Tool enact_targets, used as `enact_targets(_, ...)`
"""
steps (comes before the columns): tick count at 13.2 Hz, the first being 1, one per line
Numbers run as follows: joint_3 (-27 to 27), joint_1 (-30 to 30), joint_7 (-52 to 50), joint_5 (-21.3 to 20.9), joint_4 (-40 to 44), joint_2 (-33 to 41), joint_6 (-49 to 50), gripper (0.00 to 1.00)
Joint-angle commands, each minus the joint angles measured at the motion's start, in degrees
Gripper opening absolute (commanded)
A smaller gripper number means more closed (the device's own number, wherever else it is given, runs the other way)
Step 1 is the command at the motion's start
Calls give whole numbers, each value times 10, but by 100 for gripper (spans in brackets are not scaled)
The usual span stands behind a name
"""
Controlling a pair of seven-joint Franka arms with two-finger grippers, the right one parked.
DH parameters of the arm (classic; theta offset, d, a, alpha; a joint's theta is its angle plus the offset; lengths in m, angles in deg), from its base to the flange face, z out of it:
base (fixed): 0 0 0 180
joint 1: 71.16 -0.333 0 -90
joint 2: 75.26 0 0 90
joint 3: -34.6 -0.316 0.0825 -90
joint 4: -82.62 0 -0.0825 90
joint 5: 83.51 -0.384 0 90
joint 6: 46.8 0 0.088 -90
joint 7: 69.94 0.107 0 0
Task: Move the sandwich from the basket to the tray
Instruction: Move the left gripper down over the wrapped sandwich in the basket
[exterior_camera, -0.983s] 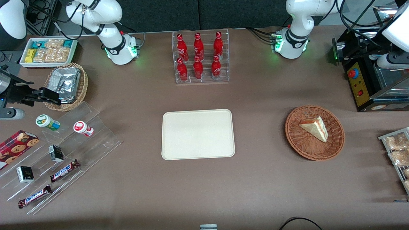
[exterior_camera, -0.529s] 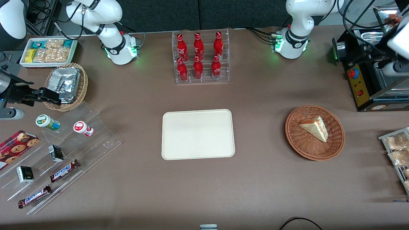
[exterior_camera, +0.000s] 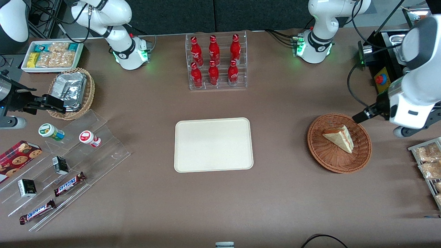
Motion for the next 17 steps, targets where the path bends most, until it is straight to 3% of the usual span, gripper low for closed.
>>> enact_targets(1,0,0,-99,-9,-96,38,-73,100)
enact_targets(2,0,0,-143,-10,-116,37,-101,100)
enact_targets(8,-1,-32,-161,-18,-292,63,-281,100)
enact_targets(12,-1,-70,-161,-18,-341,47,-372,100)
enact_targets(17,0,-72,-172,-18,-380,13,-455,100)
